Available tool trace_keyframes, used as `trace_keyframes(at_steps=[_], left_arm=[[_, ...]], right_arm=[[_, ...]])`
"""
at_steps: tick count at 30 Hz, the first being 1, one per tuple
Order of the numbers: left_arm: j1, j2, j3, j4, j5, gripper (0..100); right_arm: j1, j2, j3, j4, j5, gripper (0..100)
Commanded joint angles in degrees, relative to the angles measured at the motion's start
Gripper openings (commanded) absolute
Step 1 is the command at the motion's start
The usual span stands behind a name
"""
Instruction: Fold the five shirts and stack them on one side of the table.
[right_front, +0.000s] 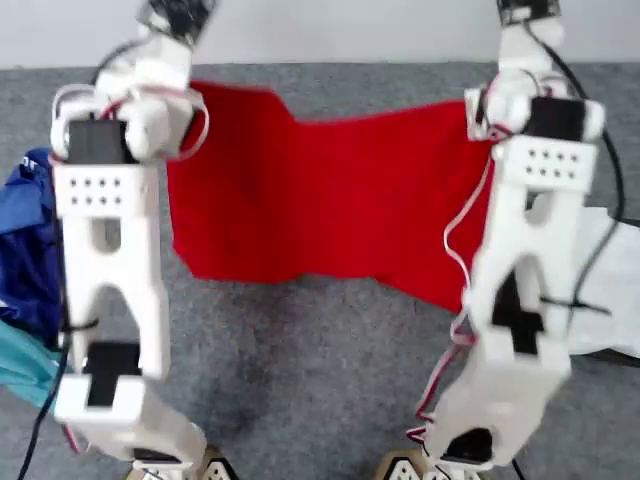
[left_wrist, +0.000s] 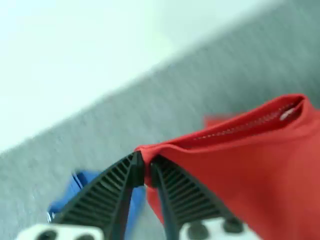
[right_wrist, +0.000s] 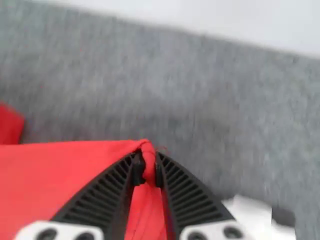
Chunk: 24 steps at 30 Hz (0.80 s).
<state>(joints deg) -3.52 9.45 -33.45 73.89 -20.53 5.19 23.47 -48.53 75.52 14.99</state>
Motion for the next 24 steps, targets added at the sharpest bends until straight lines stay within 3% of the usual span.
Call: trace_keyframes(at_steps=[1,6,12,15,24], left_arm=[[-1.23,7.21,-15.60,-6.59,3.16,2],[1.23,15.21,-39.69,-10.11,3.16,2],[5.98,16.44,-54.90,-5.36,3.08,2],[7.38,16.79,-55.16,0.62,3.08,2],[7.30,16.53,-55.34,26.29,3.08,2]], right_arm=[[-0.92,10.33,-25.76,-1.89,-0.79,1.0],[-4.00,16.40,-48.62,-2.77,1.05,0.9],[-4.09,6.02,-43.08,-7.78,1.32,0.9],[-3.82,2.86,-38.51,-5.41,1.58,0.9],[-0.57,3.91,-21.63,14.55,2.64,1.0]])
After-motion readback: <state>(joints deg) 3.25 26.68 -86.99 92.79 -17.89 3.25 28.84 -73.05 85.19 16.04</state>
